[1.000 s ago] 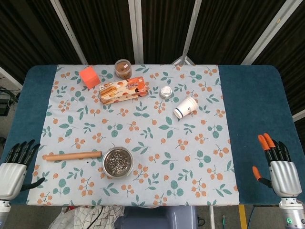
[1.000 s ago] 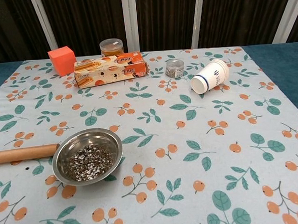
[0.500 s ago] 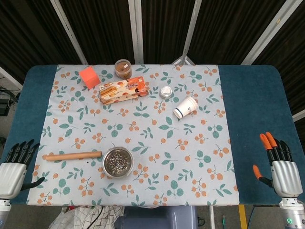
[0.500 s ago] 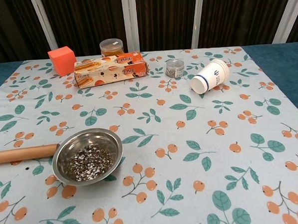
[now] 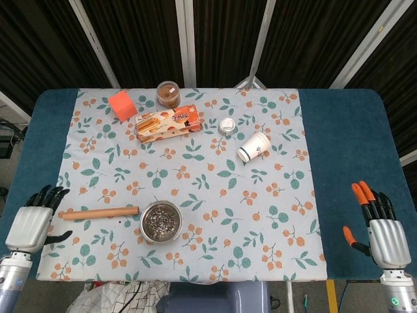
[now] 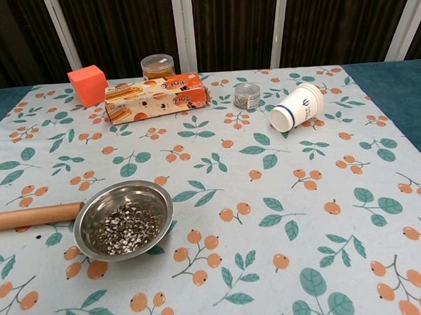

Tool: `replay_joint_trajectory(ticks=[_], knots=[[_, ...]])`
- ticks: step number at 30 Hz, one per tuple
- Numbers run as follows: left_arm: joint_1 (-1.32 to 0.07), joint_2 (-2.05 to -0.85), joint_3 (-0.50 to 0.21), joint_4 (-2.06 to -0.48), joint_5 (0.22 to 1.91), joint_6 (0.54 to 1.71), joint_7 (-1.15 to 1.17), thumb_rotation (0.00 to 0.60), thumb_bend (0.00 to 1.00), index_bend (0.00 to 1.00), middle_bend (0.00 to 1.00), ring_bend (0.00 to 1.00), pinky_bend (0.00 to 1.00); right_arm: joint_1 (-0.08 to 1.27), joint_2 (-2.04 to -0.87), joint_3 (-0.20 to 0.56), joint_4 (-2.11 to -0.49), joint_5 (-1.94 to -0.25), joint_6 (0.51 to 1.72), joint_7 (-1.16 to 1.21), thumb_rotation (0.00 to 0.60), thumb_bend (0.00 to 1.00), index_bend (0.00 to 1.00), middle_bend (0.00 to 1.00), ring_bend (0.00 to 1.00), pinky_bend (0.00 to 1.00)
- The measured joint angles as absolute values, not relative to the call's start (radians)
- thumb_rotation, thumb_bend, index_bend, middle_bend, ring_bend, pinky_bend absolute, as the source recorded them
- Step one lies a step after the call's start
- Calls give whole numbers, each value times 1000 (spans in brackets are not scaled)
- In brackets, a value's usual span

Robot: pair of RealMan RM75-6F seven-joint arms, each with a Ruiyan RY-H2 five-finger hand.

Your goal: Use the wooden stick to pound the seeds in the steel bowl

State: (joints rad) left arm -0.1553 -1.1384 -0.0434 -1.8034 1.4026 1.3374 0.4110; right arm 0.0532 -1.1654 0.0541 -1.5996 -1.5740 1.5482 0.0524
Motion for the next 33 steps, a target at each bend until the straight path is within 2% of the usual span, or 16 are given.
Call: replay_joint_trajectory(ticks=[7, 14, 19, 33], knots=[[-256, -1209, -105, -1861, 1184, 1248, 643, 600, 268, 312, 335, 260, 372, 55, -1160, 54, -1602, -1575, 1547, 68, 600, 366, 0, 0, 0, 0], [-347, -1346, -127, -1837, 1030, 1211, 798, 600, 315, 362, 365, 272, 383, 57, -1158, 54, -1602, -1575, 1544, 78, 600, 367, 0, 0, 0, 0], [-394, -1429, -124, -1796, 977, 1209, 859, 600, 323, 369, 378, 275, 386, 57, -1157, 54, -1602, -1575, 1543, 85, 600, 367, 0, 0, 0, 0], [-459, -1547, -111, -1731, 925, 1221, 899, 600, 369, 400, 416, 300, 407, 59, -1154, 52, -1607, -1572, 1537, 95, 600, 366, 0, 0, 0, 0]])
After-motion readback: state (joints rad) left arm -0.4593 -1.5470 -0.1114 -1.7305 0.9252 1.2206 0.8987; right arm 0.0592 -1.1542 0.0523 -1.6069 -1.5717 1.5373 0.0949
